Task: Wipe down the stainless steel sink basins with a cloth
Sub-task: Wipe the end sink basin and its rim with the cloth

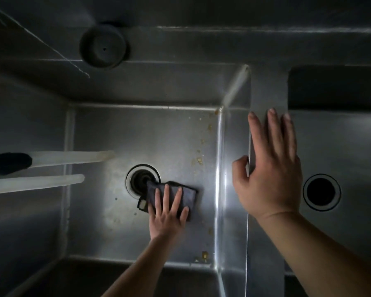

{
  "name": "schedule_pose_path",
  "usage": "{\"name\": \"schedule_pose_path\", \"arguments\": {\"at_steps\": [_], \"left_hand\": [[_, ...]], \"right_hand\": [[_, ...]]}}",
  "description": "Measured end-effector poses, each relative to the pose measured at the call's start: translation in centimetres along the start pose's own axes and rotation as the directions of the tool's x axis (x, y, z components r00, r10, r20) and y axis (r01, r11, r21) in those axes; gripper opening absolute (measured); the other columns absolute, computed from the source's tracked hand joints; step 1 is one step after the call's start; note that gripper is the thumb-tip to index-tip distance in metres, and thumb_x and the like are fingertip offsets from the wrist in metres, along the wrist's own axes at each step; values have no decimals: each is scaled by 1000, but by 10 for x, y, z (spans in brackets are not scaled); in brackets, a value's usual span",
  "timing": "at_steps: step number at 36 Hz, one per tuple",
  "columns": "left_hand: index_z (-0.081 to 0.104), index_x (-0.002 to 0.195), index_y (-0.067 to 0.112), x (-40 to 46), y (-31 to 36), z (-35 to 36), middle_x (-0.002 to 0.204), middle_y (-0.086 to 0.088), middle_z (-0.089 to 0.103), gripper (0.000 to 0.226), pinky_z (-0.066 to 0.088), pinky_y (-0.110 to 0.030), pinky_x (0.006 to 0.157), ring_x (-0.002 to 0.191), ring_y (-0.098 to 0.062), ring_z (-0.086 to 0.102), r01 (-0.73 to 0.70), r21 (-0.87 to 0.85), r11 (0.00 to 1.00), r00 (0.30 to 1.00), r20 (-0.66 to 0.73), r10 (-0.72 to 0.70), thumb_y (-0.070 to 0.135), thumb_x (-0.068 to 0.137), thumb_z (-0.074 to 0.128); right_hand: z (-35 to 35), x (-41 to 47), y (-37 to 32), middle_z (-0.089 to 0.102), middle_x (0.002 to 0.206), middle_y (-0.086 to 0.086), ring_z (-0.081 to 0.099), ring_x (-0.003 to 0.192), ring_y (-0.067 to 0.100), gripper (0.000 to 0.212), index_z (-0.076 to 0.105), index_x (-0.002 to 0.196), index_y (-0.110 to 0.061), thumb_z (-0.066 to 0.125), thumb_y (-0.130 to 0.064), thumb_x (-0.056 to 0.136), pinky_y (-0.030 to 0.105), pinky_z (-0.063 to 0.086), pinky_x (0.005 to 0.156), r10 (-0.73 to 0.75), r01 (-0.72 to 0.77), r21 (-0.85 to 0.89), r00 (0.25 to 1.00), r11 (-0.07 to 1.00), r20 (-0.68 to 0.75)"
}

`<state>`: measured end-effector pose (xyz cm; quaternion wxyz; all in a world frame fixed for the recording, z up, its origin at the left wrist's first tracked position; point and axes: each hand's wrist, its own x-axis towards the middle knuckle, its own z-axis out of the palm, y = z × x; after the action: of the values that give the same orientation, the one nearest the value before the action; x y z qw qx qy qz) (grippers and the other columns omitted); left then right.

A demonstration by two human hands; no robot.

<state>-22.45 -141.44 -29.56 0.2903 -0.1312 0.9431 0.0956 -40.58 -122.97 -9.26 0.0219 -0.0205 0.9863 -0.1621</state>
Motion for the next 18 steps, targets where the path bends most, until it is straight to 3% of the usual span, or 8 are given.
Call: {"name": "schedule_pose_path", "arguments": {"at_steps": [3,6,8,12,18], "left_hand": [[-18,149,47,42,1,-20,164,1,-14,68,3,-53,120,150,-26,-13,95,-93,991,995,-31,-98,67,92,12],[-14,150,46,109,12,-58,164,0,-13,67,-13,-52,117,149,-28,-16,284,-280,917,947,-68,-314,68,91,11],[-6,152,42,151,20,-83,164,-3,-11,69,-13,-55,116,149,-30,-17,368,-367,854,903,-79,-423,68,90,12],[-2,154,40,205,44,-114,164,-5,-9,69,-16,-56,113,149,-32,-16,344,-397,851,900,-120,-419,65,91,15],[-6,154,37,207,91,-123,164,-6,-12,68,-17,-55,113,149,-32,-15,310,-365,878,913,-142,-382,62,94,16]], "right_hand": [[0,-1,0,20,164,6,9,152,27,74,27,154,-25,43,-29,82,49,40,103,-2,2,12,1000,1000,-16],[1,-1,1,18,164,6,7,152,28,73,25,155,-25,41,-30,84,42,32,107,-16,16,1,1000,1000,-15],[0,-1,1,17,164,6,7,152,28,73,24,155,-25,41,-31,85,38,24,107,-18,18,-5,1000,1000,-13],[-2,0,0,17,164,5,7,152,28,74,24,155,-25,44,-29,84,35,22,106,-12,12,-5,1000,1000,-12],[-6,0,-2,16,165,4,5,153,26,75,23,156,-26,44,-27,84,37,28,106,1,-1,2,1000,1000,1]]}}
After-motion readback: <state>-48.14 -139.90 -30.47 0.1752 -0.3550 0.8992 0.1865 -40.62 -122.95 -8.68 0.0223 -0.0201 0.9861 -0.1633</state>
